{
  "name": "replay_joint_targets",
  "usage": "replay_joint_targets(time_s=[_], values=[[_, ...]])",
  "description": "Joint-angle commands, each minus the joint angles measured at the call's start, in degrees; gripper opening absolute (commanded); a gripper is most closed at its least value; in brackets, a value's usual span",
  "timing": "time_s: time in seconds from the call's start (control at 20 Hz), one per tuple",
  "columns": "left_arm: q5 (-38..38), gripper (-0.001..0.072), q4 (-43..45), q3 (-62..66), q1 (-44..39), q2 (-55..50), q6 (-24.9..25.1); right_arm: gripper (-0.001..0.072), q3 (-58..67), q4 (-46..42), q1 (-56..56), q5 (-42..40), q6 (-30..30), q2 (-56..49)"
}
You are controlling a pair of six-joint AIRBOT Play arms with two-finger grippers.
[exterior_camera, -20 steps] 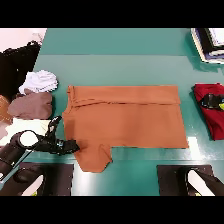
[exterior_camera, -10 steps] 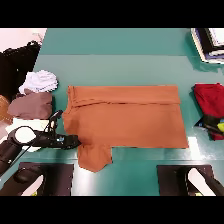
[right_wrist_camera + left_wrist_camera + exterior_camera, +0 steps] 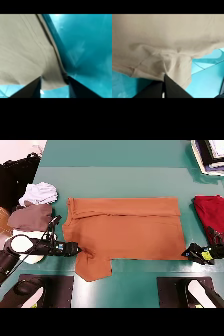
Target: Fold the shirts.
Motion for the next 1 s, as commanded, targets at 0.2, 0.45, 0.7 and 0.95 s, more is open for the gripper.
replay_joint_targets(time_s=[0.2,0.45,0.7,0.95], values=[[-0.1,0.0023,0.2,0.1,0.0,0.0,1.0,0.0016,-1.1,1.6,-0.1,-1.8,-2.0,0.0],[-9.7,0.0021,7.1,6.0,0.0,3.6,-1.7,0.0015,3.4,-1.6,-0.1,7.5,-3.4,3.4],[-16.2,0.0022,10.1,13.4,0.0,8.4,-5.7,0.0014,9.8,-1.5,1.6,11.1,0.4,15.6],[-2.8,0.0023,20.6,20.9,0.0,1.6,-7.8,0.0014,22.3,-1.7,11.9,6.4,2.3,9.1]])
